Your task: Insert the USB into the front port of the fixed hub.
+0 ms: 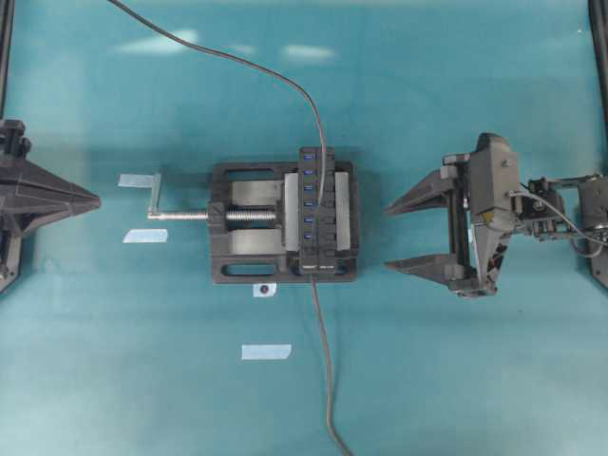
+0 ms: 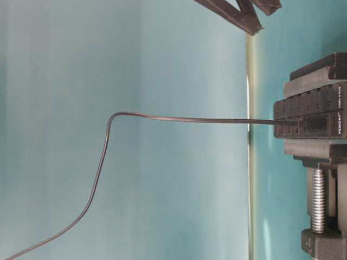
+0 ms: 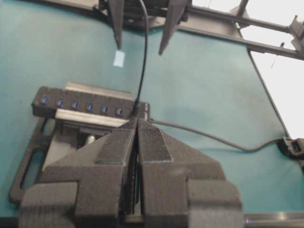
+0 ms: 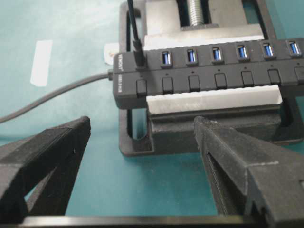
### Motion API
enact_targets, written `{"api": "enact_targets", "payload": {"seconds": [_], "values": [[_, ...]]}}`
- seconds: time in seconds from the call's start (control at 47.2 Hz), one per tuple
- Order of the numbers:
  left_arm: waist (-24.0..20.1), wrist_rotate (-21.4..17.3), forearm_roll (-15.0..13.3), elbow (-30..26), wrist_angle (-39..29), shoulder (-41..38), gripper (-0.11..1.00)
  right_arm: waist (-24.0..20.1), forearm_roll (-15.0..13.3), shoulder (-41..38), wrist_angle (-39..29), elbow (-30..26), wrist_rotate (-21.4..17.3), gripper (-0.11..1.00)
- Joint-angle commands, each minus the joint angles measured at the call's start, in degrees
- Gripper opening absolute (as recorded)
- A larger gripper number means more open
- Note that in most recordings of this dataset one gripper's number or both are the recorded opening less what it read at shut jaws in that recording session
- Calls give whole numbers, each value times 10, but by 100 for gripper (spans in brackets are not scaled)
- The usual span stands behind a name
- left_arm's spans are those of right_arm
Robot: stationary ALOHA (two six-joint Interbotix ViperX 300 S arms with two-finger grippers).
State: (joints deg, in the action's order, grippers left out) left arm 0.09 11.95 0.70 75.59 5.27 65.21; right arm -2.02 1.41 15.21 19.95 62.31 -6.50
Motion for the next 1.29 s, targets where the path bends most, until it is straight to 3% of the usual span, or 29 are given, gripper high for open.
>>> {"api": "enact_targets", "payload": {"seconds": [0.0,0.424,0.995,1.271], "values": [[-2,-1,1,-6,8,-5,0,-1,1,4,4,-6,-7,88],[-4,18,1,32,59,7,0,5,1,3,5,-2,-6,88],[-4,21,1,29,57,-1,0,9,1,-6,10,1,-6,88],[-4,22,1,31,57,-1,0,9,1,-6,64,2,-7,88]]}}
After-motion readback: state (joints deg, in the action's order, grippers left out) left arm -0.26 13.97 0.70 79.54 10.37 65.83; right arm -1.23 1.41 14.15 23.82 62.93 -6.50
